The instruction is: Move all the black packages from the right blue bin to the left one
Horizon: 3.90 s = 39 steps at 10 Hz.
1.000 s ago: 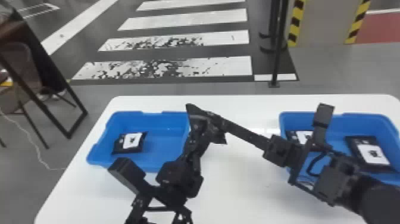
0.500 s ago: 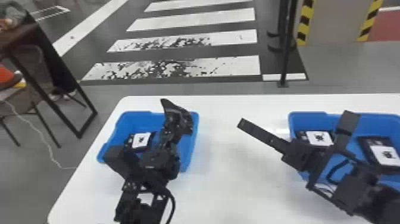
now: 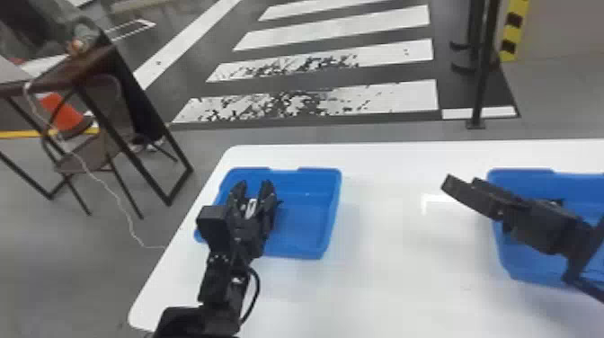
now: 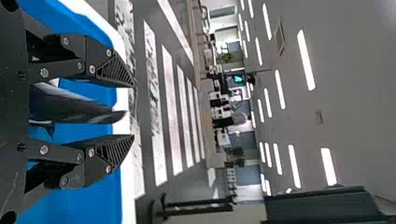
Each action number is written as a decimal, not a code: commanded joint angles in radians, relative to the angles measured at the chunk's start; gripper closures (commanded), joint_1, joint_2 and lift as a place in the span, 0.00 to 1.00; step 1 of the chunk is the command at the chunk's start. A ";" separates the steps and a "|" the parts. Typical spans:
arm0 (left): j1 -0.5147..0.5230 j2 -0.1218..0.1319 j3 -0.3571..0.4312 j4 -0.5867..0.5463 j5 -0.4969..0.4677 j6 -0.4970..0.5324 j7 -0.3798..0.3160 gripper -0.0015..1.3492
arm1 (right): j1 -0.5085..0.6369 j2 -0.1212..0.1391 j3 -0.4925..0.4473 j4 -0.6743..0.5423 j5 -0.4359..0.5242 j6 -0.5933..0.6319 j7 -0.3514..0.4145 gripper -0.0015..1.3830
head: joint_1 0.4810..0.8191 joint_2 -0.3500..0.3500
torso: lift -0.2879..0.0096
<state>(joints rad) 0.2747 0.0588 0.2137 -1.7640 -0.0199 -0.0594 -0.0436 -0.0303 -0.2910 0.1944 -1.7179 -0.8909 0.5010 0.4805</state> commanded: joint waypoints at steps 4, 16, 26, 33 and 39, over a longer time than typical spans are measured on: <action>0.177 -0.005 -0.126 -0.176 0.313 -0.083 -0.070 0.10 | -0.002 0.024 -0.256 -0.023 0.500 0.127 -0.134 0.10 | 0.63 0.70 | 0.50; 0.214 0.007 -0.166 -0.206 0.373 -0.088 -0.087 0.11 | -0.196 0.018 -0.047 0.325 0.518 0.196 -0.171 0.49 | 0.63 0.57 | 0.50; 0.228 0.004 -0.162 -0.203 0.403 -0.137 -0.087 0.11 | 0.030 0.033 -0.258 0.116 0.370 0.100 -0.155 0.87 | 0.63 0.57 | 0.50; 0.177 0.053 -0.357 -0.203 0.558 -0.159 -0.114 0.11 | -0.009 0.012 -0.051 0.008 0.037 0.100 -0.034 0.87 | 0.63 0.61 | 0.50; 0.152 0.067 -0.401 -0.206 0.564 -0.098 -0.131 0.11 | -0.073 0.000 0.159 0.035 -0.050 0.100 -0.036 0.87 | 0.63 0.74 | 0.50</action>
<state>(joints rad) 0.4273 0.1252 -0.1866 -1.9697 0.5444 -0.1603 -0.1749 -0.1015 -0.2899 0.3402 -1.6809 -0.9329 0.6012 0.4448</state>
